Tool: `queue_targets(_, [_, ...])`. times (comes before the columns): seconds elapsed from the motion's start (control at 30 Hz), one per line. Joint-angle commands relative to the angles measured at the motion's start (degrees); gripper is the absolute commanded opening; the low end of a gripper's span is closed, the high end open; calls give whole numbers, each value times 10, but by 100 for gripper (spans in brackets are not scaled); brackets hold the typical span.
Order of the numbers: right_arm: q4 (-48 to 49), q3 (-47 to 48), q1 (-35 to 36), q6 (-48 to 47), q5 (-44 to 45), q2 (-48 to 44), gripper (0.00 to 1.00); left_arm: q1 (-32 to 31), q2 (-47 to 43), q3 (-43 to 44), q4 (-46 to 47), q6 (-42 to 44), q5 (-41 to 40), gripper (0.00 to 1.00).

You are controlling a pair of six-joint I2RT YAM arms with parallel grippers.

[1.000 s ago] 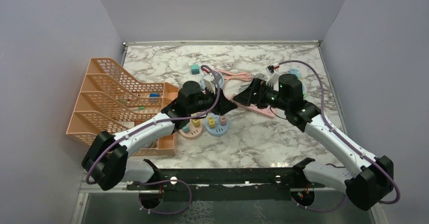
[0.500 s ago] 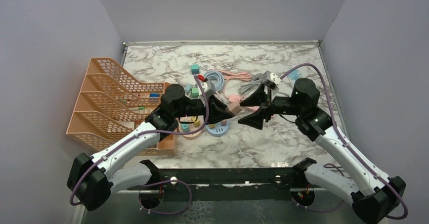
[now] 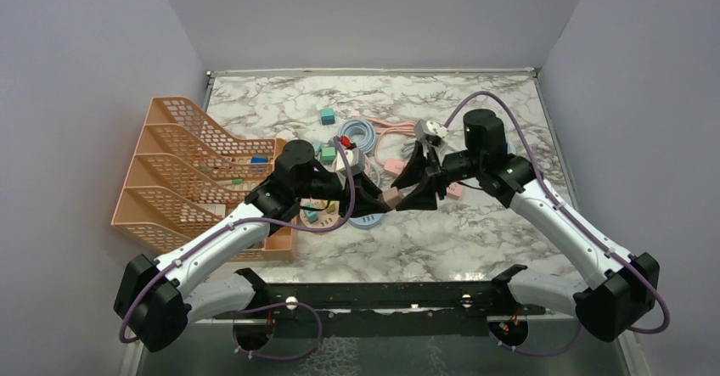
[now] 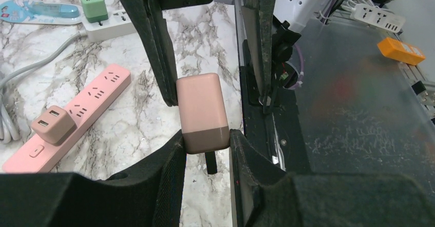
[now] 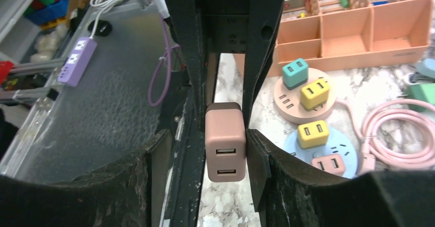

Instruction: Insert the plug

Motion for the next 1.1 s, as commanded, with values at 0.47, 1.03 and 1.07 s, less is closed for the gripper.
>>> queue_targets(0.47, [-87, 47, 1, -110, -18, 66, 2, 0, 3, 3, 27, -24, -54, 42])
queue_targets(1.03, [-321, 142, -1, -265, 495, 179, 1, 1, -73, -52, -115, -79, -546, 82])
queue_targets(1.07, [-326, 147, -2, -269, 514, 189, 1, 1, -78, -55, -113, -83, -550, 83])
